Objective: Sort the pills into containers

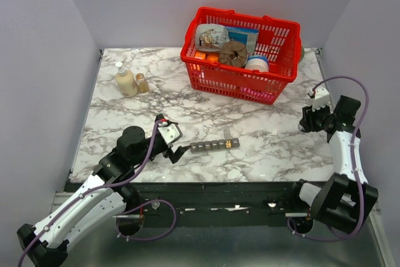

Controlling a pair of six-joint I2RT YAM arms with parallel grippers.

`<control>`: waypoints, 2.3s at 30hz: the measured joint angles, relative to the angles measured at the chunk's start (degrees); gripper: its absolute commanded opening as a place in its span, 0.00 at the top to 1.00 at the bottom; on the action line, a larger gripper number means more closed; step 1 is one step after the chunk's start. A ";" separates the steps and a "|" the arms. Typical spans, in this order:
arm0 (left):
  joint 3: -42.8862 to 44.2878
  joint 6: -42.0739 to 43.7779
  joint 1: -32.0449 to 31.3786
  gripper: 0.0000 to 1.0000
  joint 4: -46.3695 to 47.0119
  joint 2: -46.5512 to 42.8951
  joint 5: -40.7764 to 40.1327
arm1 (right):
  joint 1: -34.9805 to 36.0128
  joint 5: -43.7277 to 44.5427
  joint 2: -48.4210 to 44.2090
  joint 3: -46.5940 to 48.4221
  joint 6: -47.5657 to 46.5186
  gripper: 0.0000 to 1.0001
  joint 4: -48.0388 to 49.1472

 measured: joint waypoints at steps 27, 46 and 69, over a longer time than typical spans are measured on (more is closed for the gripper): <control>-0.96 -0.39 0.00 0.01 5.03 7.96 2.25 | -12.52 0.72 6.16 -4.66 -7.76 0.00 4.35; 1.11 15.85 -0.28 0.10 4.81 29.49 6.93 | 21.70 -21.16 0.98 4.00 -17.99 0.53 -15.98; 19.08 26.82 -10.29 0.33 -0.33 61.37 -0.52 | 40.15 -8.76 24.02 12.55 8.24 0.67 3.19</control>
